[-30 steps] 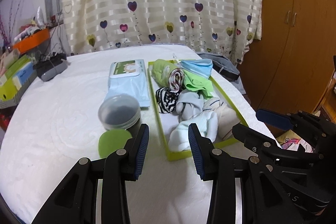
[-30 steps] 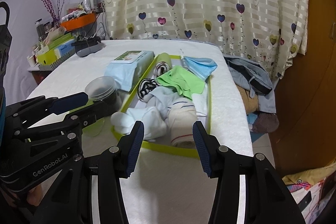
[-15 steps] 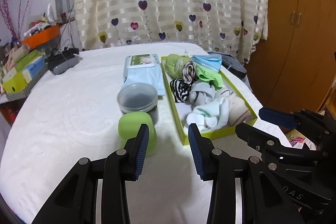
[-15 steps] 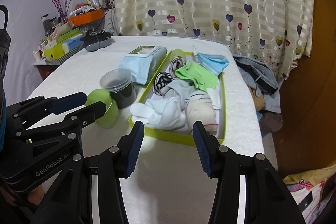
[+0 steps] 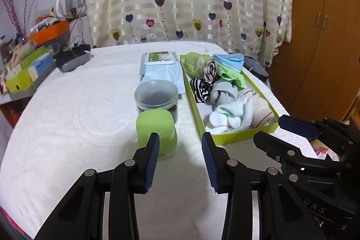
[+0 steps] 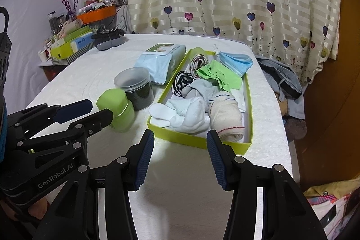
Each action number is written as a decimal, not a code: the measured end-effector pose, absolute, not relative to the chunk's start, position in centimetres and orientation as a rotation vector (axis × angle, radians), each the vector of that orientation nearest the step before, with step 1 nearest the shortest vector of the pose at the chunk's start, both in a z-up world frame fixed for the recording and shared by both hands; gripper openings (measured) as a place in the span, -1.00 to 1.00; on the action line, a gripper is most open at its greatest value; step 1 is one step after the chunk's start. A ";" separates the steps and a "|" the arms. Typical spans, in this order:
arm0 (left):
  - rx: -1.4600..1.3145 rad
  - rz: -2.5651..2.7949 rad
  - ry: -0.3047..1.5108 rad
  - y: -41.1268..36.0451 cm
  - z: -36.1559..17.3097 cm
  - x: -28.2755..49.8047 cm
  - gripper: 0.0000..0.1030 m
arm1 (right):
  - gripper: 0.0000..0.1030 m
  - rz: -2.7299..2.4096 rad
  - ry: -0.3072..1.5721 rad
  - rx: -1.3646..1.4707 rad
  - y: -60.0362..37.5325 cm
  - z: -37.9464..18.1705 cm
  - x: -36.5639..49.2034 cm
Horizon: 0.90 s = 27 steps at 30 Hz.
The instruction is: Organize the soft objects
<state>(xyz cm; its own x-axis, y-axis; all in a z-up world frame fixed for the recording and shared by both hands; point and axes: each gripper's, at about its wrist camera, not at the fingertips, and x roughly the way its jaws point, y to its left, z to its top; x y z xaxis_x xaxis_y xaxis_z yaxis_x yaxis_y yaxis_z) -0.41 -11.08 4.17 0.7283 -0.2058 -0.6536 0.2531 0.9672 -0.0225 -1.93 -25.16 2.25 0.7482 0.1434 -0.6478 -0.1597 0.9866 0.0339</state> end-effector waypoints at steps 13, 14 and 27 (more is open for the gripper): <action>0.076 -0.240 0.729 -11.1 3.8 -0.2 -0.27 | -0.03 0.174 0.713 -0.025 -25.1 2.1 -1.9; 0.074 -0.240 0.729 -11.1 3.8 -0.2 -0.27 | -0.03 0.174 0.713 -0.024 -25.0 2.0 -1.8; 0.069 -0.248 0.740 -11.2 3.3 0.0 -0.27 | -0.03 0.177 0.717 -0.025 -25.0 2.0 -1.8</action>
<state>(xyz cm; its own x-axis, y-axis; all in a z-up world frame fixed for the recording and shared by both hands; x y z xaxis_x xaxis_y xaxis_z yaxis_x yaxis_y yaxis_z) 0.02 -11.15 3.34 0.7109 -0.1993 -0.6745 0.2481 0.9684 -0.0246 -1.81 -25.00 1.96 0.7393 0.1526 -0.6558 -0.1696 0.9848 0.0379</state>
